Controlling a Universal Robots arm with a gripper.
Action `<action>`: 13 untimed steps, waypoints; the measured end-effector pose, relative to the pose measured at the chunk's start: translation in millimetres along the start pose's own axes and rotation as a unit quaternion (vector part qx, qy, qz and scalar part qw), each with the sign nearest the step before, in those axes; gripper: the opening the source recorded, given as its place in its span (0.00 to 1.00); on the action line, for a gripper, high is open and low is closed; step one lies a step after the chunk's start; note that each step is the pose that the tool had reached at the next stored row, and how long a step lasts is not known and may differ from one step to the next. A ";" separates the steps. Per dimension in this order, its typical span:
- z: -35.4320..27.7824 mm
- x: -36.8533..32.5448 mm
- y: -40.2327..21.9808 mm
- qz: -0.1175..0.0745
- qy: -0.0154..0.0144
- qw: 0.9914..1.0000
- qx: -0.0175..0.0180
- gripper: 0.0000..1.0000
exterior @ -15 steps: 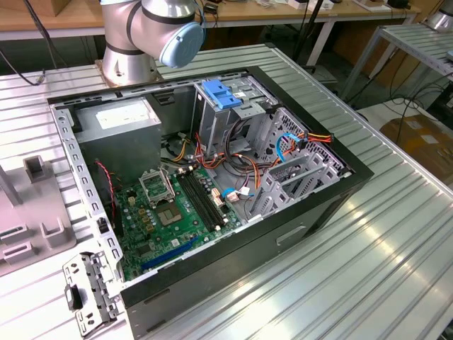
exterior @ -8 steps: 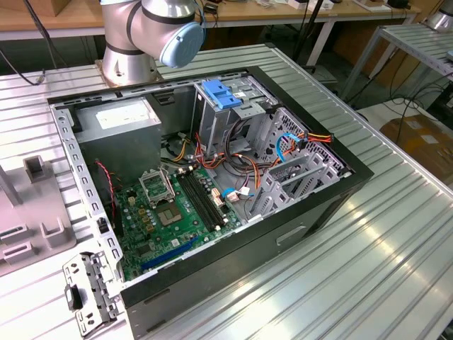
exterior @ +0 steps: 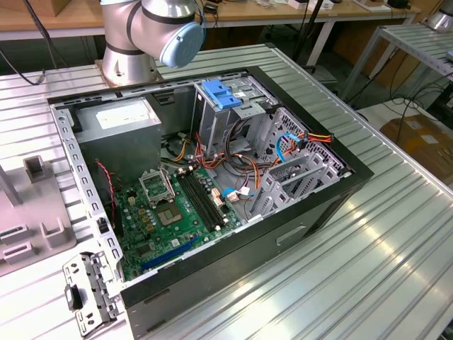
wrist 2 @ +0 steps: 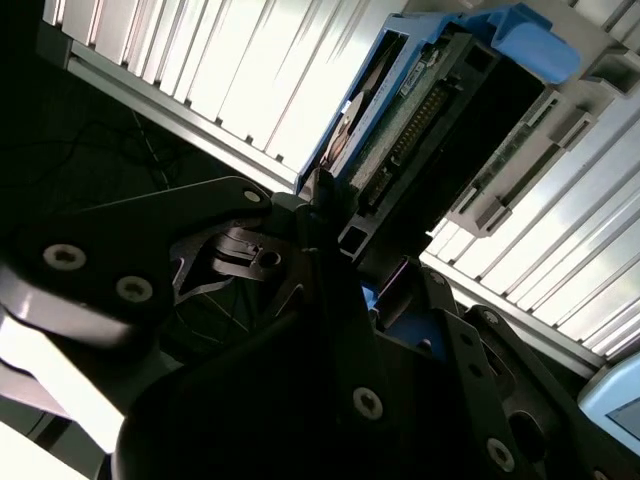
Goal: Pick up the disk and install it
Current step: 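Pick up the disk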
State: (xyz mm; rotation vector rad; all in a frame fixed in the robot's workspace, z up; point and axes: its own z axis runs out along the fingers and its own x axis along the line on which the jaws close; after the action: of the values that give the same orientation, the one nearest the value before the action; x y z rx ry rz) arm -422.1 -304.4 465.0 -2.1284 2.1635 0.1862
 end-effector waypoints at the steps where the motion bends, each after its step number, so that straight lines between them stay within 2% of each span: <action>1: 0.0 0.0 0.0 0.000 0.000 1.000 0.000 0.37; 8: -0.8 -0.1 0.0 0.000 -0.004 1.000 0.000 0.37; 13: -3.6 -0.6 0.1 0.000 -0.005 1.000 0.000 0.37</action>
State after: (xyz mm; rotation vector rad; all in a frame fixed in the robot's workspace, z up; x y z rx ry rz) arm -422.1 -304.4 468.6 -2.1235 2.1584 0.1957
